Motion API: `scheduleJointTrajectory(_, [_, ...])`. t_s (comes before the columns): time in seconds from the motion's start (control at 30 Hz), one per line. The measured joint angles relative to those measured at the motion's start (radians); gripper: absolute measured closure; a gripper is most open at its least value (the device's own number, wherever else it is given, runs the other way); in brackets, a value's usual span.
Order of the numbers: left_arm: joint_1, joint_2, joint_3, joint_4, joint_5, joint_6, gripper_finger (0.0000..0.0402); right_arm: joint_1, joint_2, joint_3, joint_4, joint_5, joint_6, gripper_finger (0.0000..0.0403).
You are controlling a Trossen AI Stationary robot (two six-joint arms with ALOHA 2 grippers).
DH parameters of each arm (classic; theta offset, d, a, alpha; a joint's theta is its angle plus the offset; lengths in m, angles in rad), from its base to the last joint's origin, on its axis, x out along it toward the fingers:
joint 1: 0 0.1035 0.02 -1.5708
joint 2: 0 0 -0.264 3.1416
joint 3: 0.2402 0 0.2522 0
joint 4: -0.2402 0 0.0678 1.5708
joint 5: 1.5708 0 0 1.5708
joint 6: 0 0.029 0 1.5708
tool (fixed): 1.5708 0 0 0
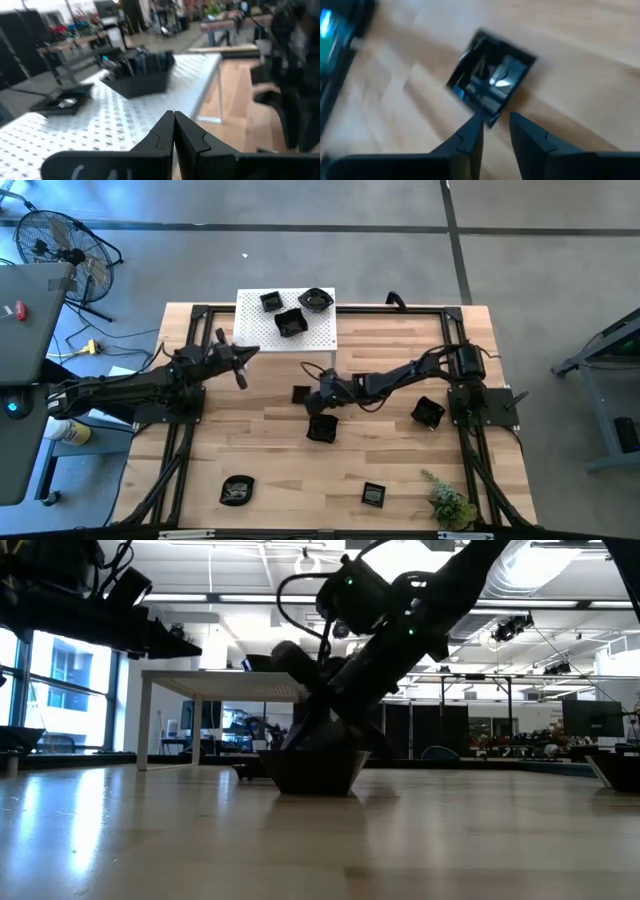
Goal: Pick & Place Mini shaped plates
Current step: Stack the black square plate on top of the black square plates on the shelf
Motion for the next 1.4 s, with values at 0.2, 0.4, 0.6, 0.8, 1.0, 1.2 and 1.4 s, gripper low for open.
scheduleJointTrajectory(0.2, [-0.001,0.001,0.071,-0.173,0.066,-0.038,0.0400,-0.002,-0.145,-0.036,-0.078,-0.065,-0.382,0.0330])
scheduleJointTrajectory(0.4, [-0.046,0.072,0.119,-0.233,0.212,-0.105,0.0401,0.000,-0.336,-0.292,0.073,-0.074,-0.560,0.0397])
scheduleJointTrajectory(0.6, [-0.156,0.238,0.194,-0.269,0.162,-0.125,0.0401,0.001,-0.520,-0.525,0.270,-0.021,-0.664,0.0389])
scheduleJointTrajectory(0.8, [-0.230,0.463,0.283,-0.269,0.151,-0.177,0.0401,0.000,-0.675,-0.661,0.310,0.073,-0.719,0.0399])
scheduleJointTrajectory(1.0, [-0.292,0.674,0.371,-0.286,0.146,-0.192,0.0400,0.000,-0.766,-0.732,0.325,0.102,-0.725,0.0396])
scheduleJointTrajectory(1.2, [-0.377,0.856,0.494,-0.394,0.026,-0.200,0.0399,0.000,-0.781,-0.745,0.325,0.102,-0.773,0.0399])
scheduleJointTrajectory(1.4, [-0.421,0.991,0.621,-0.475,-0.057,-0.218,0.0351,0.000,-0.781,-0.745,0.328,0.102,-0.818,0.0399])
